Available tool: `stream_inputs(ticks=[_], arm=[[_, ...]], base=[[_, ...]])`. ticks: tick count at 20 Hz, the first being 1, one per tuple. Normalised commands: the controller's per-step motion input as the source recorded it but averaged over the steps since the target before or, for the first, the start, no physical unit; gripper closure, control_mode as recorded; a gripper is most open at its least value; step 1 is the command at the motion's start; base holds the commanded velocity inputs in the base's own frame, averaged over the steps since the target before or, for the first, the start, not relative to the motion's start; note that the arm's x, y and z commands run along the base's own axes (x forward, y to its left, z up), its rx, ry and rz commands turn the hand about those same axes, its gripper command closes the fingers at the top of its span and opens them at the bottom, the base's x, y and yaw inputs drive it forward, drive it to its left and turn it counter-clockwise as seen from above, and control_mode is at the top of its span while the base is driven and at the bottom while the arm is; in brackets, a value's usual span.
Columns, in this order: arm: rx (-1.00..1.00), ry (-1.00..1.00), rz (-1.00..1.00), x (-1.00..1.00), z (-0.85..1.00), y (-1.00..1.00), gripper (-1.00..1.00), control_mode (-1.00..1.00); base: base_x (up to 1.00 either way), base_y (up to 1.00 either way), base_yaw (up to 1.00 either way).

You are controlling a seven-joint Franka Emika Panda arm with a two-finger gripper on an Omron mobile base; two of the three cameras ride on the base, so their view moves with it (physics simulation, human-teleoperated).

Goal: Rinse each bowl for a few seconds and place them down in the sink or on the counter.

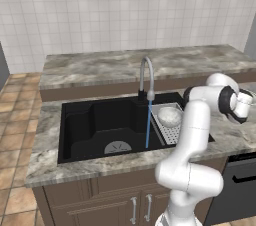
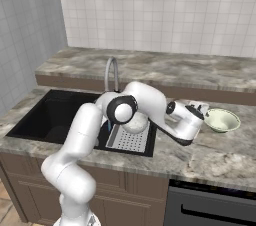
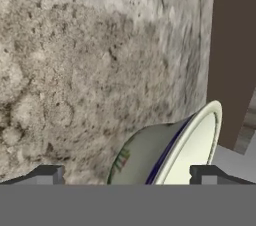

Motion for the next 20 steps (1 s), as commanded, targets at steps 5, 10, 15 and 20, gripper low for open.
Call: stream_inputs(ticks=[5, 10, 15, 20], arm=[[0.0, 0.03, 0.0, 0.26, 0.0, -0.21, -1.0, -1.0], [0.01, 0.02, 0.0, 0.24, 0.0, -0.23, -1.0, -1.0], [0.02, 0.06, 0.0, 0.24, -0.03, -0.26, -1.0, -1.0], [0.02, 0.11, 0.0, 0.27, -0.13, -0.22, 1.0, -1.0]], base=[[0.0, 0.0, 0.0], [0.0, 0.0, 0.0], [0.0, 0.0, 0.0], [0.0, 0.0, 0.0]])
